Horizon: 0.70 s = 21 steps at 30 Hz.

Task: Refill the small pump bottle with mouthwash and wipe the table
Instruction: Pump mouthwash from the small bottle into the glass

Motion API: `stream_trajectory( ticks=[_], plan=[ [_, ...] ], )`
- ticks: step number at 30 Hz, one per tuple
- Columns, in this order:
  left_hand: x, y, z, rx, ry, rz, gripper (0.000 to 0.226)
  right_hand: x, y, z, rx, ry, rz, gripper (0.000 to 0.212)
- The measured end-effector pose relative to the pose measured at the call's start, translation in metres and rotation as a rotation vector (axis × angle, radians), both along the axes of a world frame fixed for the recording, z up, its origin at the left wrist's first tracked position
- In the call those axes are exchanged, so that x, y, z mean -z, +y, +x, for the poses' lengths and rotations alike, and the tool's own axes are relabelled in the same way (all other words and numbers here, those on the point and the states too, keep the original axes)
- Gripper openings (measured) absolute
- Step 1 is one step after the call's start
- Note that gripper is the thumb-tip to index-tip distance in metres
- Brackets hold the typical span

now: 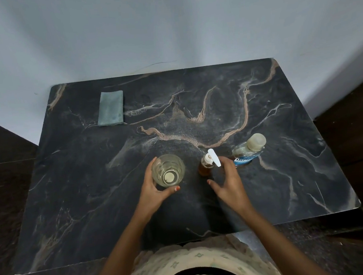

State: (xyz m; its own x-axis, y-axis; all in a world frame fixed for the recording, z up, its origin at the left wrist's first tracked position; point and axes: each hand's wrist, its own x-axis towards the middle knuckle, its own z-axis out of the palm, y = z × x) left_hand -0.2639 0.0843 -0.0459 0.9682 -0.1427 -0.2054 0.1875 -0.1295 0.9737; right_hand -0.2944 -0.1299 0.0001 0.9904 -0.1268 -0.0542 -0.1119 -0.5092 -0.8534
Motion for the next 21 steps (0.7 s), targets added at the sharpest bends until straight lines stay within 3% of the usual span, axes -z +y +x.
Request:
stream_trajectory(
  ticks=[3,10,21],
  plan=[
    [0.002,0.001,0.000,-0.006,-0.004,0.003,0.096,0.001,-0.004,0.020,-0.125,0.158,0.053,0.078],
    [0.005,0.003,0.001,0.001,-0.005,0.010,0.096,-0.012,-0.019,0.049,-0.349,0.305,0.138,0.064],
    [0.007,0.003,0.002,0.004,0.003,-0.004,0.096,-0.001,-0.017,0.039,-0.208,0.189,0.186,0.051]
  ],
)
